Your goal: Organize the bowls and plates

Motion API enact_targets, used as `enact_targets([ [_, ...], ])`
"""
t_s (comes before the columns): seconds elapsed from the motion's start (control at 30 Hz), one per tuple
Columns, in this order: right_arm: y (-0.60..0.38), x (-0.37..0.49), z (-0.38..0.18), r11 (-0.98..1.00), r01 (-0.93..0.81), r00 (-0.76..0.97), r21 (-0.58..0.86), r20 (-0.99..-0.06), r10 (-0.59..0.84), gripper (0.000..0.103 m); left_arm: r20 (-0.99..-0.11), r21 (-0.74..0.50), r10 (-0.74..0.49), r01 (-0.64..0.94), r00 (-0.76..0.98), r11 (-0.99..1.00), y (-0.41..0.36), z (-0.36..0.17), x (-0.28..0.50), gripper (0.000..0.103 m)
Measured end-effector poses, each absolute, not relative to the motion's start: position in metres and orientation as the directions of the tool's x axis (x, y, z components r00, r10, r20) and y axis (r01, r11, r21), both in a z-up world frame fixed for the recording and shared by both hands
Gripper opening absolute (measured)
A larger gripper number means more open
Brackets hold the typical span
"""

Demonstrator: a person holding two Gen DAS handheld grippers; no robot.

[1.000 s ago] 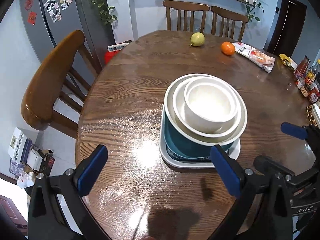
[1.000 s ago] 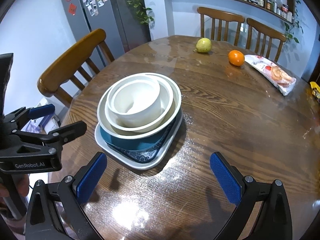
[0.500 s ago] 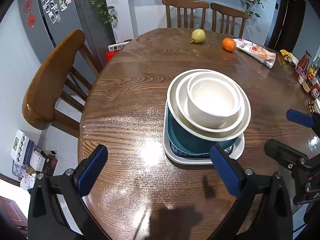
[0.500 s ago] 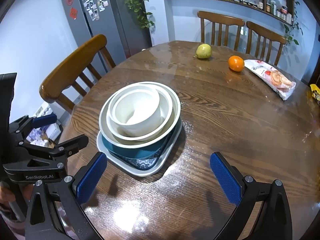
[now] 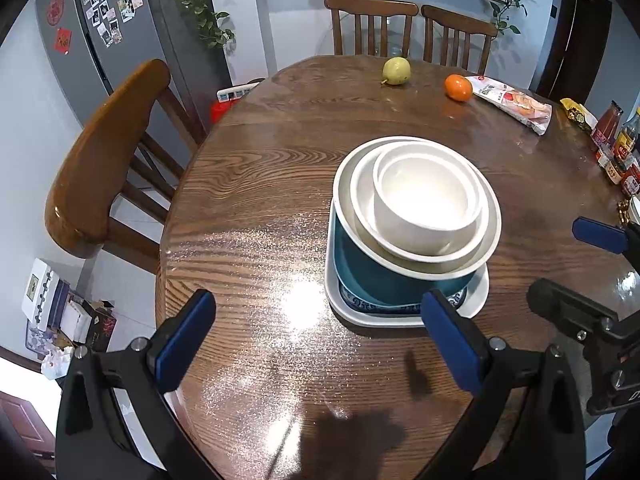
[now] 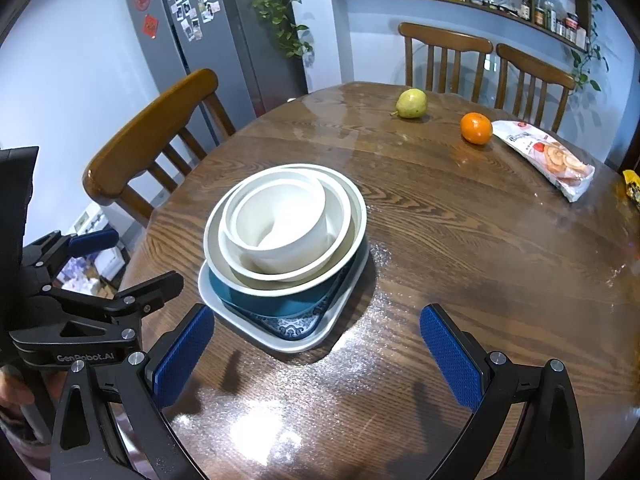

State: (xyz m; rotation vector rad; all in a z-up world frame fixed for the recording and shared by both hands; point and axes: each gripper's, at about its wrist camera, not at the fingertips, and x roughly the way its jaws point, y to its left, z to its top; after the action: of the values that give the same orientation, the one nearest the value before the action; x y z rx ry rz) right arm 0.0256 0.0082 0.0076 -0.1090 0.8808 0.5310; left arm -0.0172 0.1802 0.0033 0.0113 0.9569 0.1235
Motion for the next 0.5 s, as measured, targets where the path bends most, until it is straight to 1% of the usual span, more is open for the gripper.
enact_targets([
  [0.5,0.0049,0.0236,0.0104,0.869,-0.479,0.526,0.122,-0.753,0.396,0.103,-0.811,0.079,0.124,-0.104,0.572,0.991,0.1762,0.0028,-0.017,0.102],
])
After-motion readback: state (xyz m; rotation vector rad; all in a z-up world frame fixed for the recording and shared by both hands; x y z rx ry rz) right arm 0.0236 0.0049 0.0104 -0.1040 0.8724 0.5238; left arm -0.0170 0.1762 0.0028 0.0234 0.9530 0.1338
